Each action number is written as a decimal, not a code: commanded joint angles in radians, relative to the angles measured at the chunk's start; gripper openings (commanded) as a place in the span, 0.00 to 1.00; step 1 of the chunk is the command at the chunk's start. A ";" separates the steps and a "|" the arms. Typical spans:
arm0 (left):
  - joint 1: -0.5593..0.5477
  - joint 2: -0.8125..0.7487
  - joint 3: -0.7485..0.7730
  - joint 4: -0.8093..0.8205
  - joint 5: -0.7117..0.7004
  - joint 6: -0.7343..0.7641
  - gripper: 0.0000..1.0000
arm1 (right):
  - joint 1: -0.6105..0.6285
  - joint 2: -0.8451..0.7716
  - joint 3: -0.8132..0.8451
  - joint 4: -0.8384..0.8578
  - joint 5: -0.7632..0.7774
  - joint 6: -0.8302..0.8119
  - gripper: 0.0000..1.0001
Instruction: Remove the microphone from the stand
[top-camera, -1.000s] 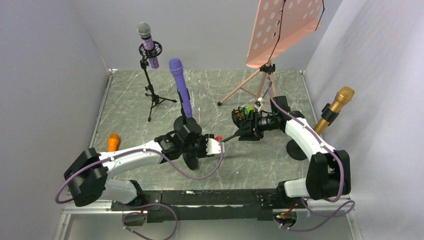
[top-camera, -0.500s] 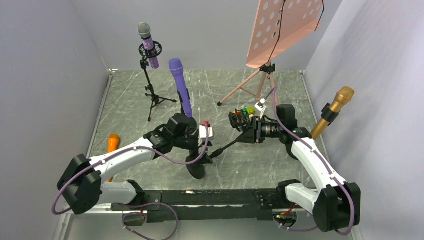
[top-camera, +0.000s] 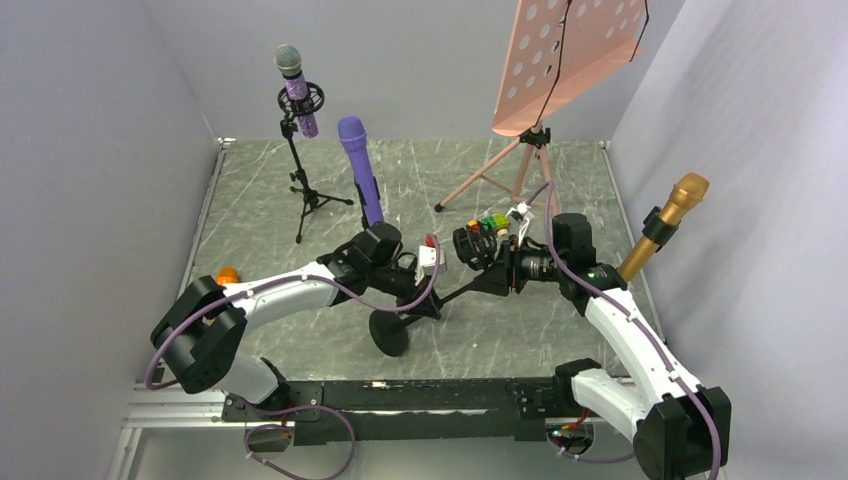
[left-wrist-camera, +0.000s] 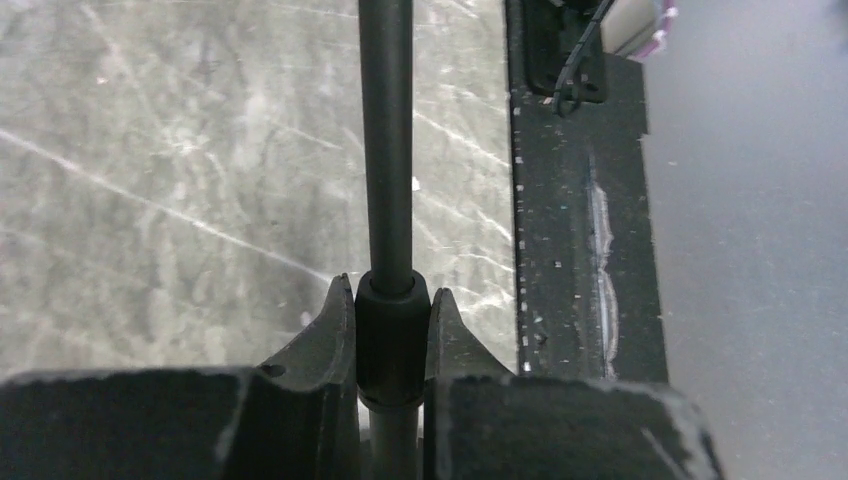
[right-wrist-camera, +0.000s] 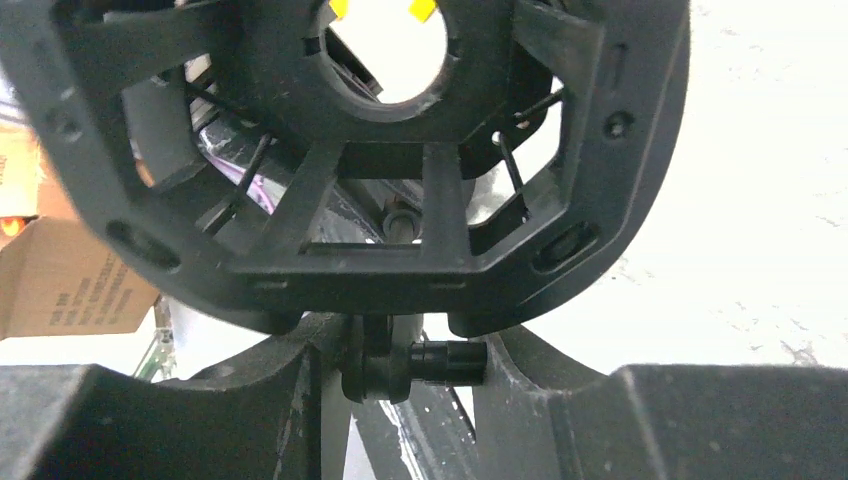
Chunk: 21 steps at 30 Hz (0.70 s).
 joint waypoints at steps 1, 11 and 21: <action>-0.022 -0.056 0.104 -0.099 -0.062 0.140 0.00 | 0.000 0.021 0.055 -0.030 0.166 -0.044 0.00; -0.233 -0.138 0.091 -0.146 -0.910 0.372 0.00 | -0.052 0.306 0.127 -0.176 -0.092 0.323 0.00; -0.255 -0.095 0.081 -0.203 -0.757 0.316 0.14 | -0.054 0.423 0.097 -0.036 -0.161 0.418 0.00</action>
